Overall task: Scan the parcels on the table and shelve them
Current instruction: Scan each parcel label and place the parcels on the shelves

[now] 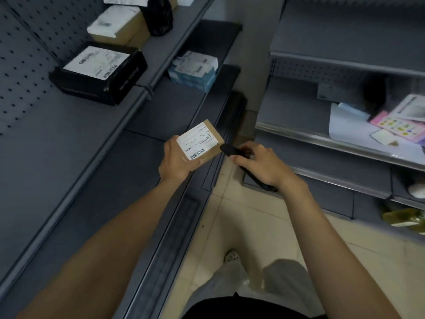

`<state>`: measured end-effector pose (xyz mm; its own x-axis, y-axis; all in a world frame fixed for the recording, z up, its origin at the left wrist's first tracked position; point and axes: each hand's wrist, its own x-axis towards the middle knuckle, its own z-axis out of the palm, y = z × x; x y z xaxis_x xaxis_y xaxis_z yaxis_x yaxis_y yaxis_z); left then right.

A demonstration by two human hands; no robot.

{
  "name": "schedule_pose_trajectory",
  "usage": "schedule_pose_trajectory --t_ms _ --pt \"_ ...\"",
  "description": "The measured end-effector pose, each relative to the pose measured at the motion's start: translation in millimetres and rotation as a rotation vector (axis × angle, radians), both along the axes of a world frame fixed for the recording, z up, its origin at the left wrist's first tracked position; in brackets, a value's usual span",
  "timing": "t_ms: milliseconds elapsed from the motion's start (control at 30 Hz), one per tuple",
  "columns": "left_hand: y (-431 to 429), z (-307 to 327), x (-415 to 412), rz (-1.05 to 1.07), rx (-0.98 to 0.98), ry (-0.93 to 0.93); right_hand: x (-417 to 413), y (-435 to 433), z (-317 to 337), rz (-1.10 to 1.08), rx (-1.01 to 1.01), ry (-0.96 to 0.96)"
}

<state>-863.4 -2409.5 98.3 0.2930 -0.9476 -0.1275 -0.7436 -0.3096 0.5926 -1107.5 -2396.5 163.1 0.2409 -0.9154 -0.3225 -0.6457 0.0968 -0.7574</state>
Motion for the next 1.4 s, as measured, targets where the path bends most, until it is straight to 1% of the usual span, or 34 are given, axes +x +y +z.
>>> schedule_pose_trajectory --t_ms 133,233,367,433,733,900,1000,1133,1233,1400 --pt "-44 -12 5 0.086 0.001 0.032 17 -64 -18 0.027 0.005 0.028" --pt "-77 -25 9 0.203 0.011 0.041 32 -114 -32 0.081 -0.01 0.044" --pt "-126 -43 9 0.362 0.015 -0.009 46 -186 -50 0.139 -0.003 0.039" --pt "-155 -52 8 0.464 0.031 0.006 53 -228 -54 0.176 0.008 0.034" --pt "-270 -79 -10 0.621 0.069 0.116 61 -340 -76 0.255 0.057 0.055" --pt "-314 -94 -9 0.683 0.093 0.139 66 -367 -93 0.251 0.089 0.049" --pt "-334 -102 -1 0.682 0.052 0.145 67 -375 -101 0.28 0.088 0.058" --pt "-352 -113 13 0.623 -0.034 0.175 67 -387 -109 0.308 0.097 0.067" --pt "-353 -120 14 0.615 -0.094 0.209 67 -393 -111 0.302 0.105 0.043" --pt "-321 -118 7 0.577 -0.036 0.198 69 -381 -108 0.317 0.086 0.052"
